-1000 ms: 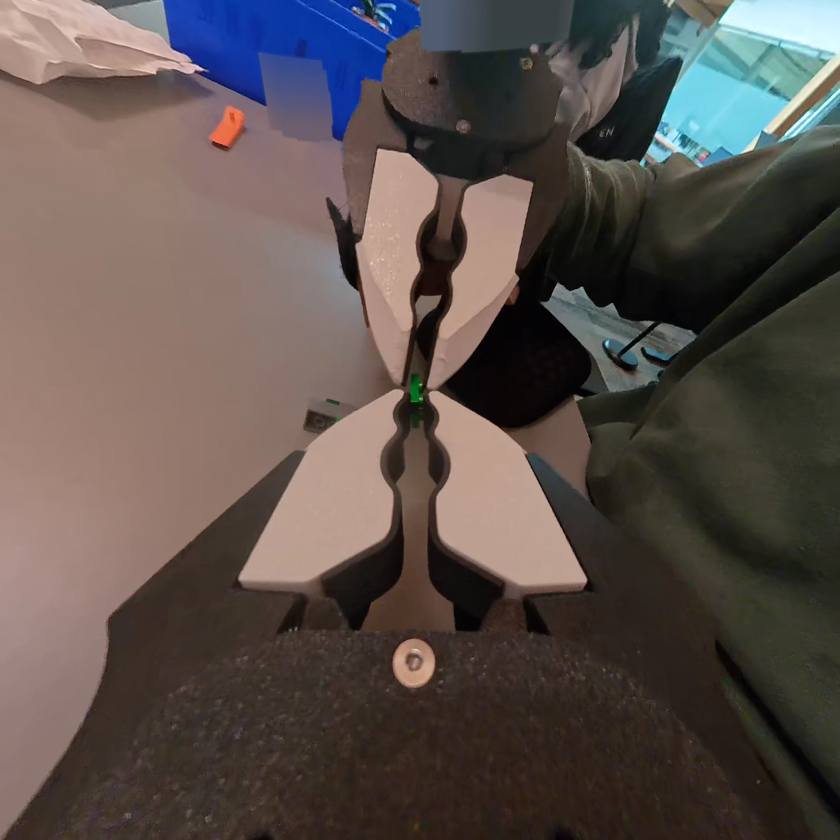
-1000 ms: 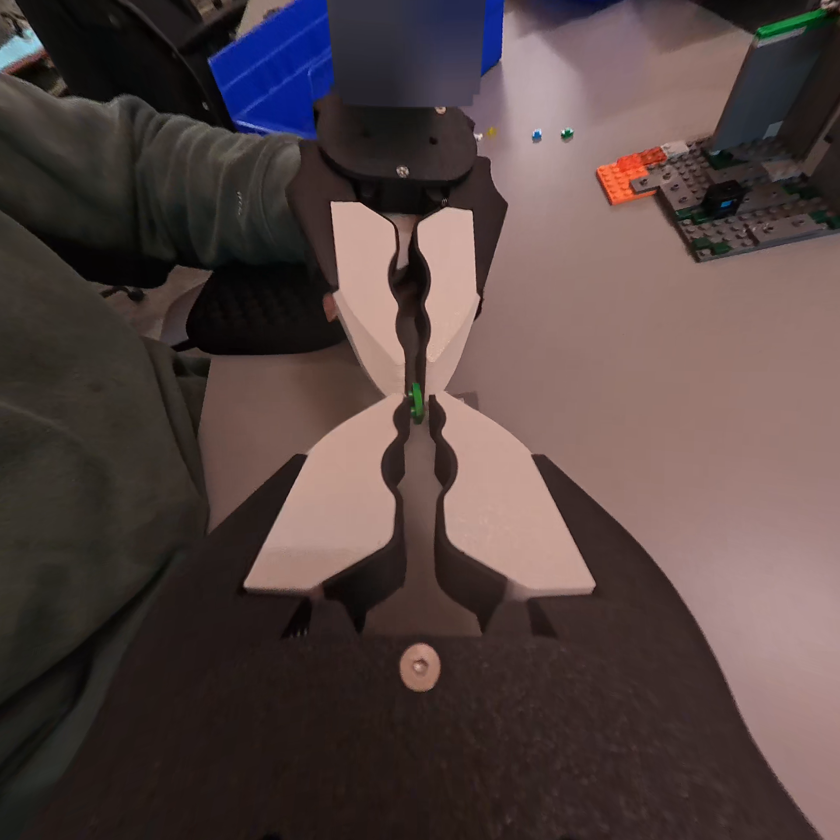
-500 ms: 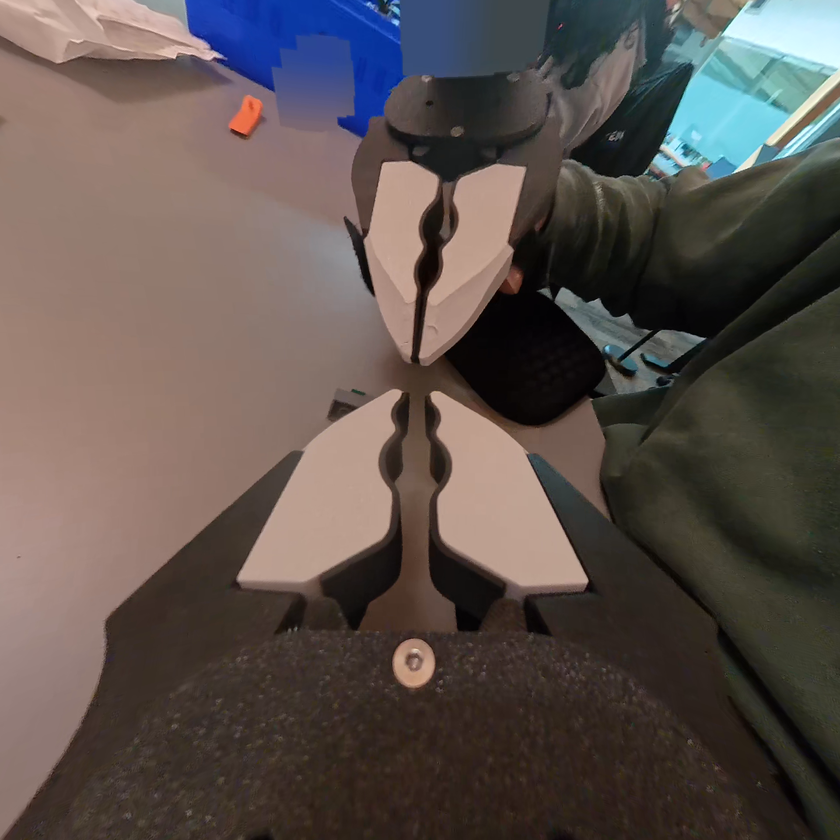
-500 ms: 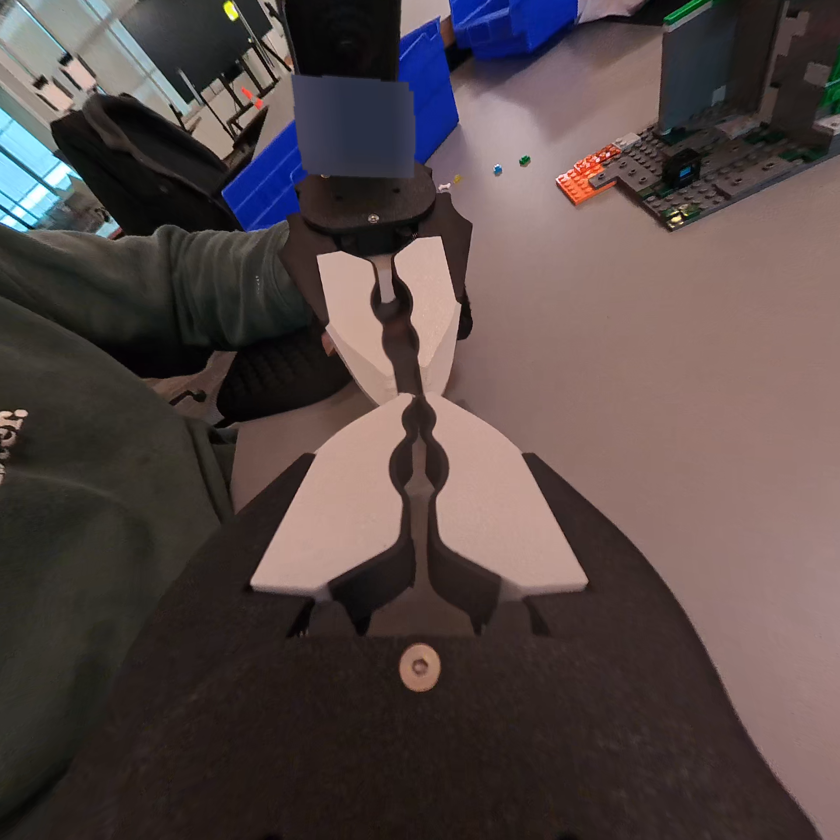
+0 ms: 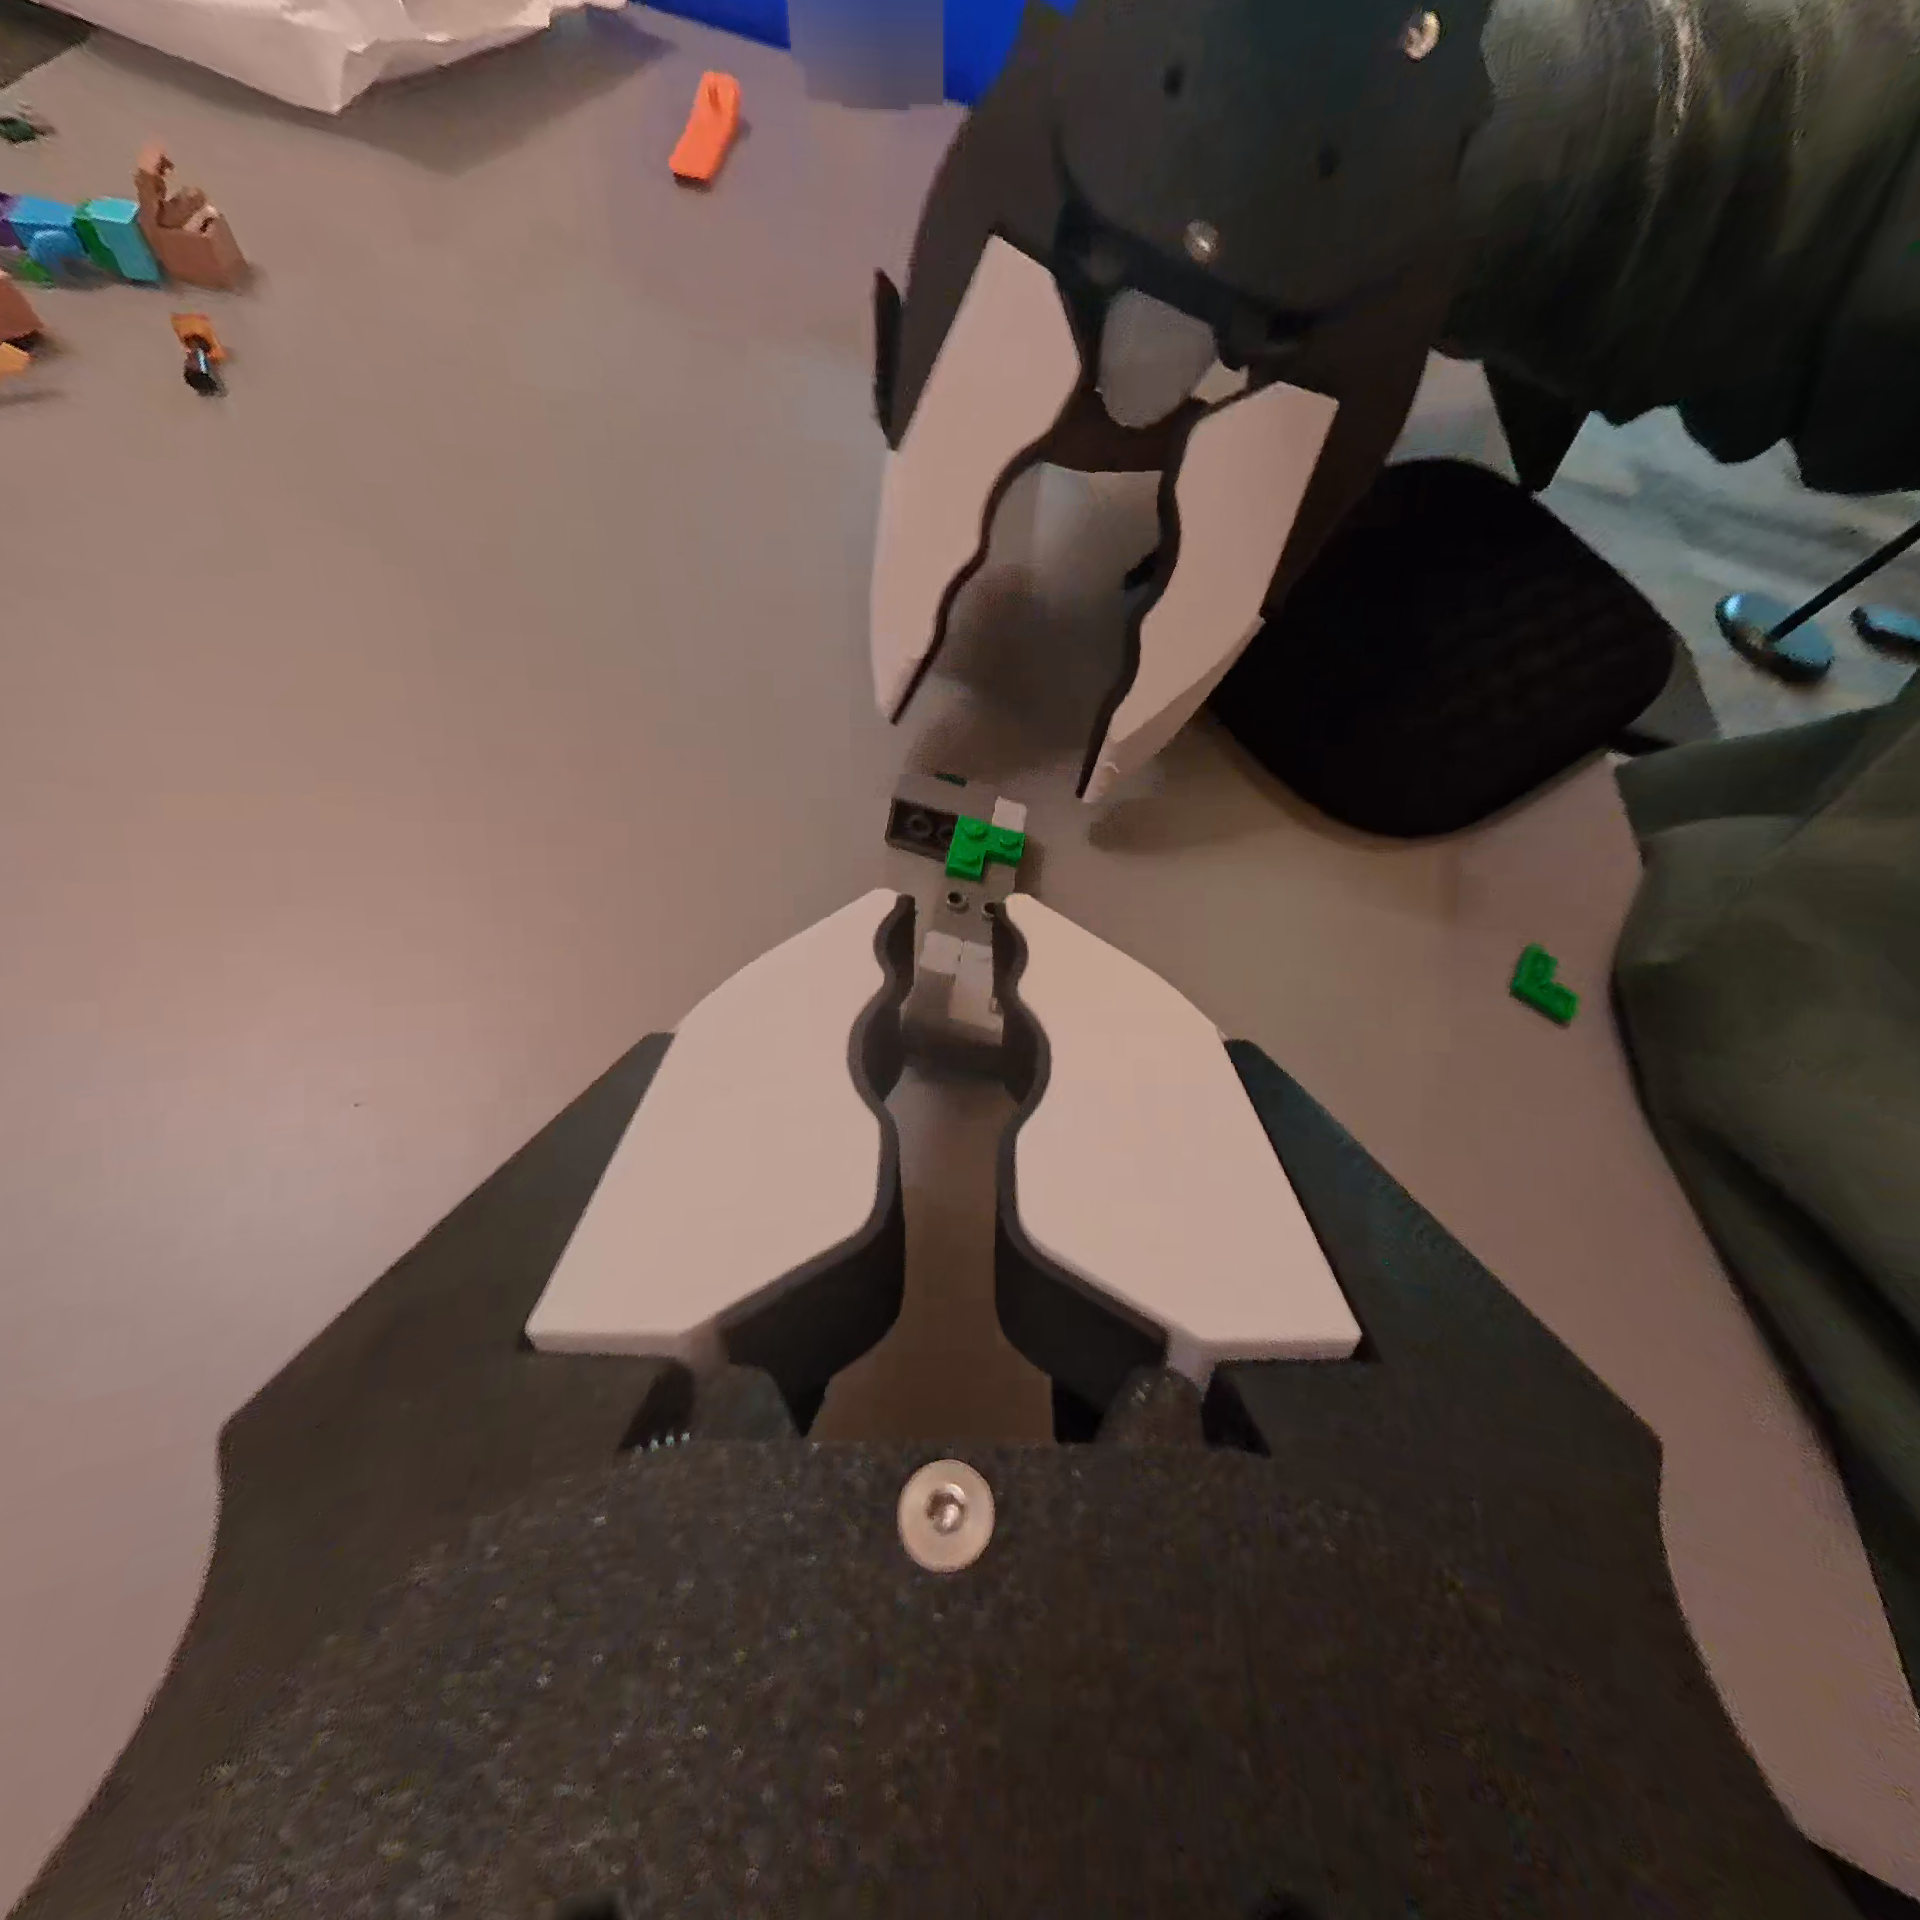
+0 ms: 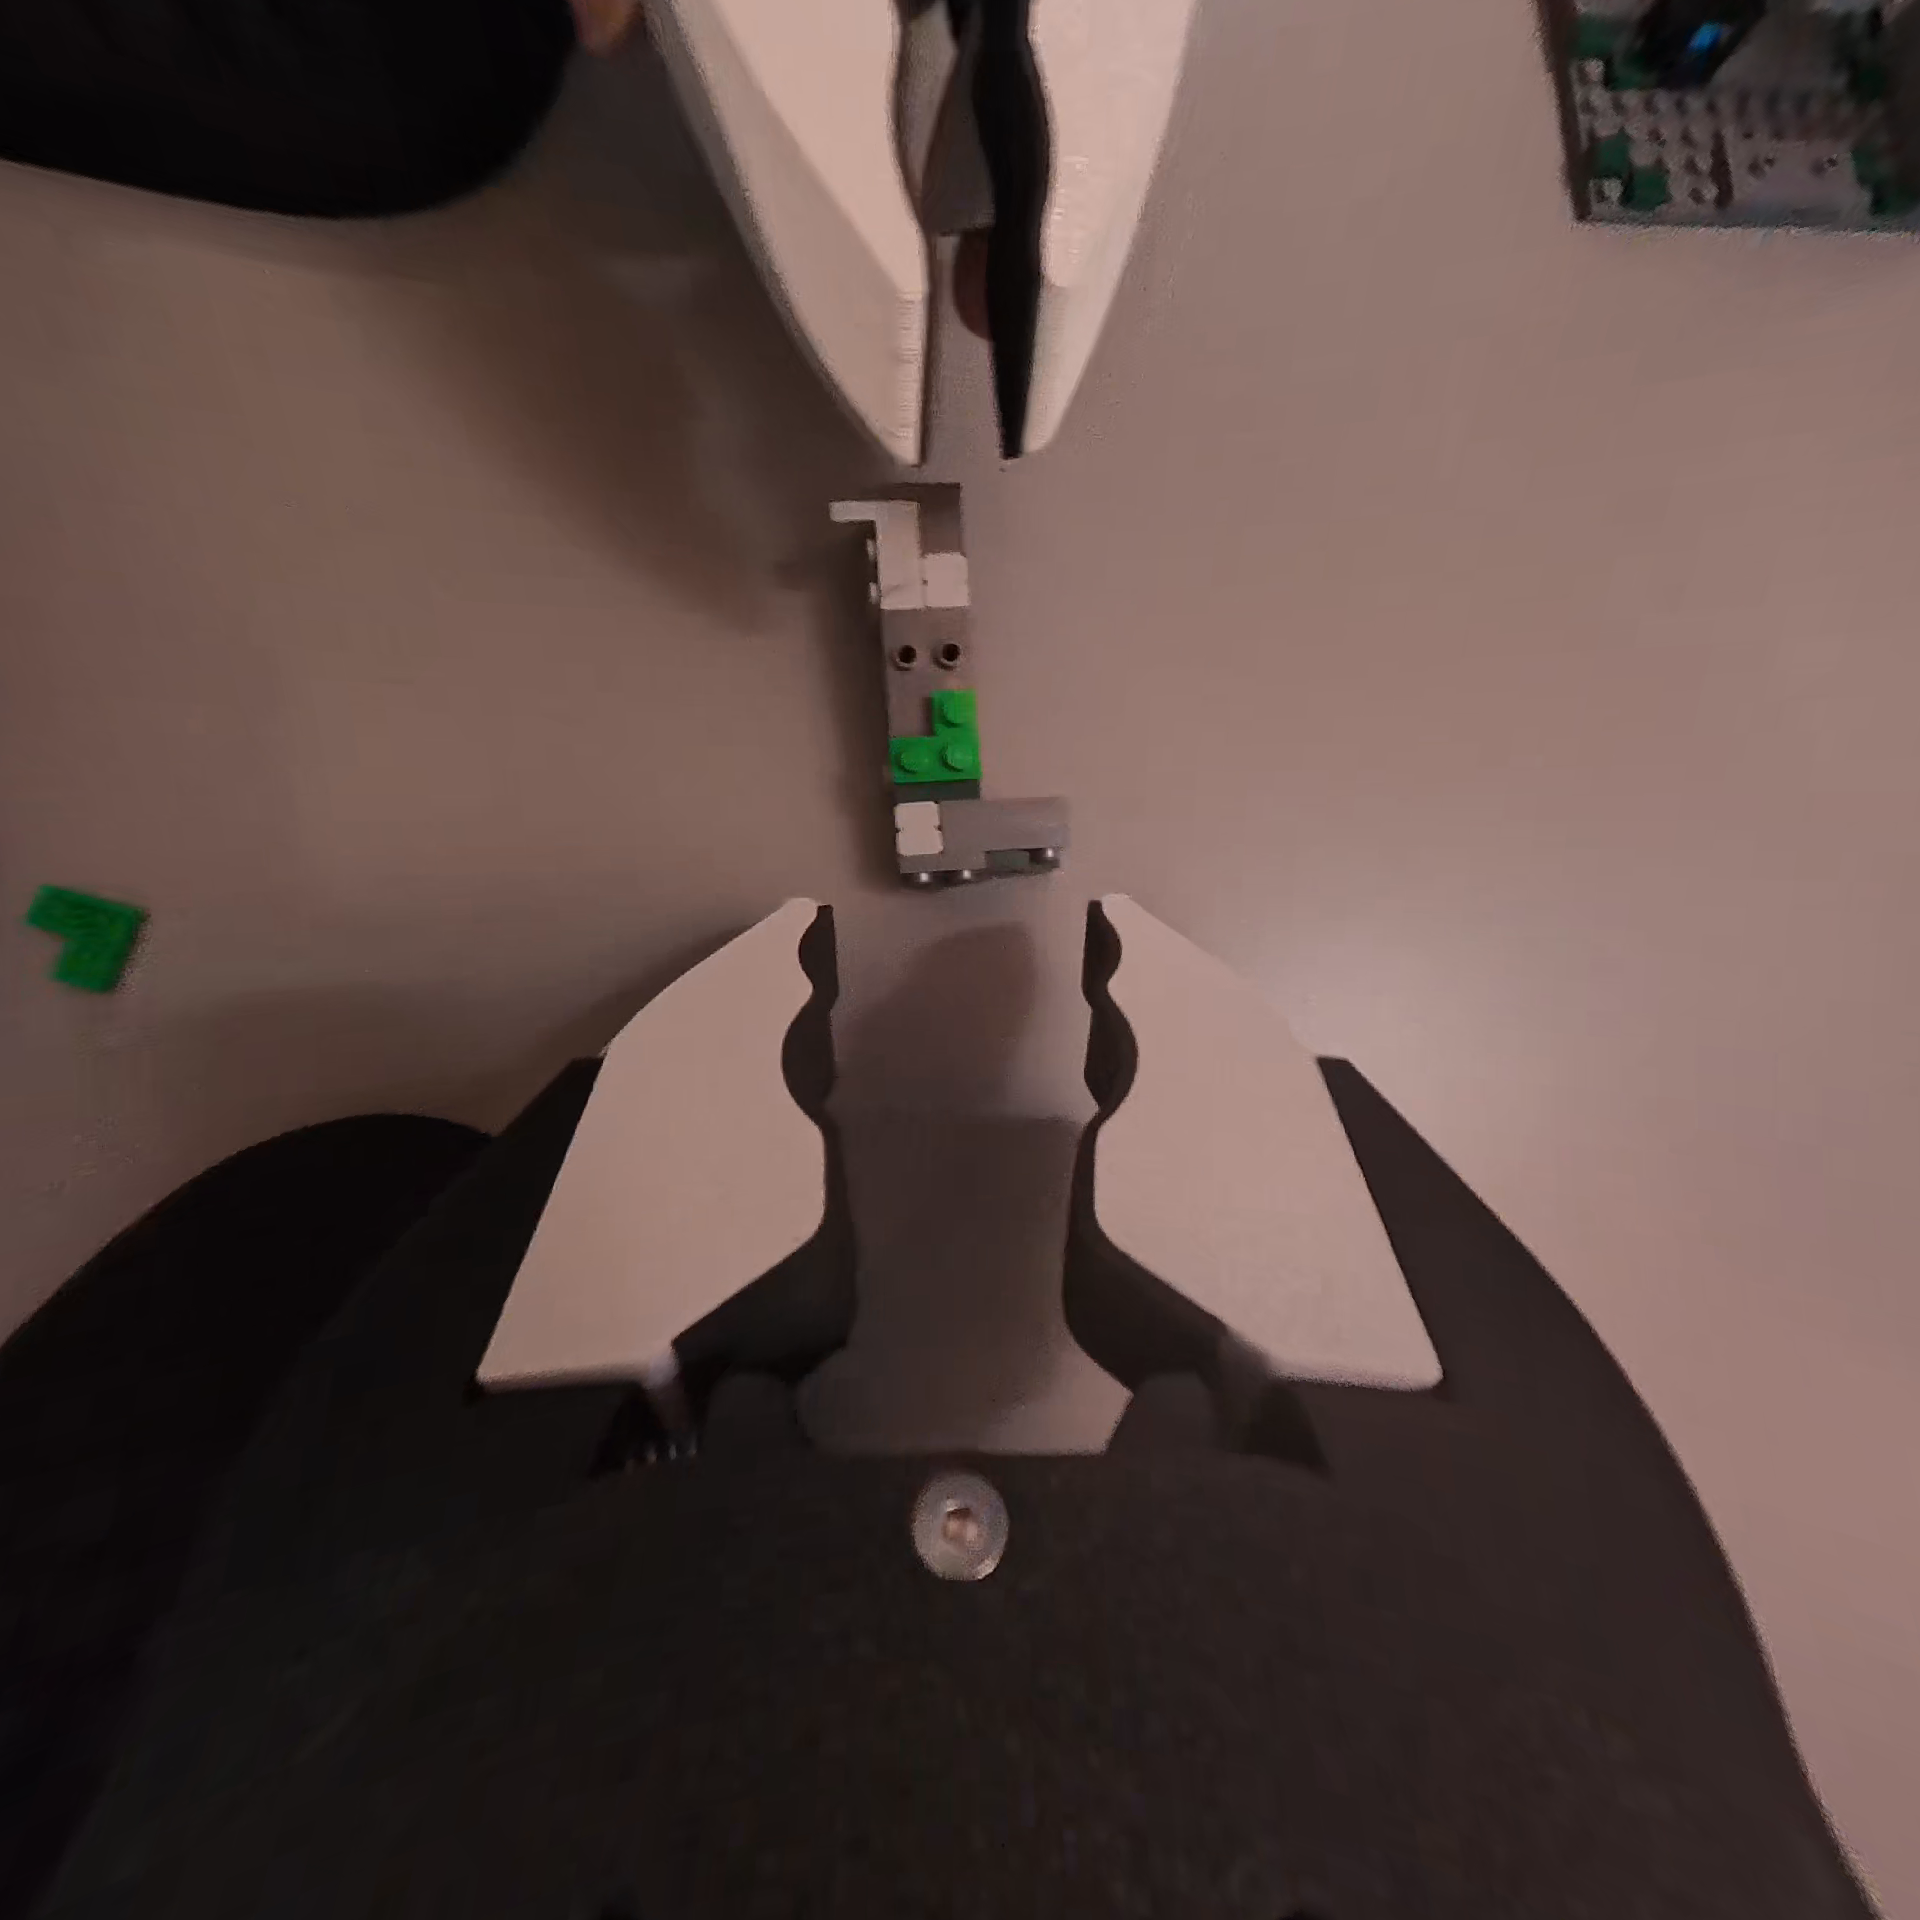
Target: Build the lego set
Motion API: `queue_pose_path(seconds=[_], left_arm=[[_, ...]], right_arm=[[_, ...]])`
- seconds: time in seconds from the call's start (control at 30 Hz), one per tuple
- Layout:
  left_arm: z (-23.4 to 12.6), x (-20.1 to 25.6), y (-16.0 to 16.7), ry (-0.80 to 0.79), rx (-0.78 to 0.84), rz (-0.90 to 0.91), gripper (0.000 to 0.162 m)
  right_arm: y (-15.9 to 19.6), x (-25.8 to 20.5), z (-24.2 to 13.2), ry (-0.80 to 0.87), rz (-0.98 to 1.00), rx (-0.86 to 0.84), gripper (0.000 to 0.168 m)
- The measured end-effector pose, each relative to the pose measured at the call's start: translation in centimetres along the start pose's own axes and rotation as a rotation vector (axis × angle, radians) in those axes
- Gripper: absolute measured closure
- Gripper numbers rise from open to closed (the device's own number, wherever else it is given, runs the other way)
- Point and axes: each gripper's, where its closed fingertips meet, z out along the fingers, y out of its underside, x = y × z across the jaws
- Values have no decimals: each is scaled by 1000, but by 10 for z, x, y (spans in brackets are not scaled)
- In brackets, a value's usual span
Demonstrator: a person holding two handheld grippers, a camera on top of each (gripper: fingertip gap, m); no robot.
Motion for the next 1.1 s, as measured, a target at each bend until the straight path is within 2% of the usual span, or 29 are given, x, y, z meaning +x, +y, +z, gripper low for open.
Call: queue_pose_path(seconds=[0.23,0.33,0.8,1.1], left_arm=[[7,2,13,-15,-53,14,149],[10,4,18,-8,-72,20,149],[13,2,21,-46,-77,27,150],[13,-5,22,-82,-73,6,151]], right_arm=[[-5,-2,22,-74,-34,-21,116],[-7,-2,24,-102,-66,-40,133],[-23,26,-2,-113,-368,-354,133],[-39,28,-1,-112,-440,-385,133]])
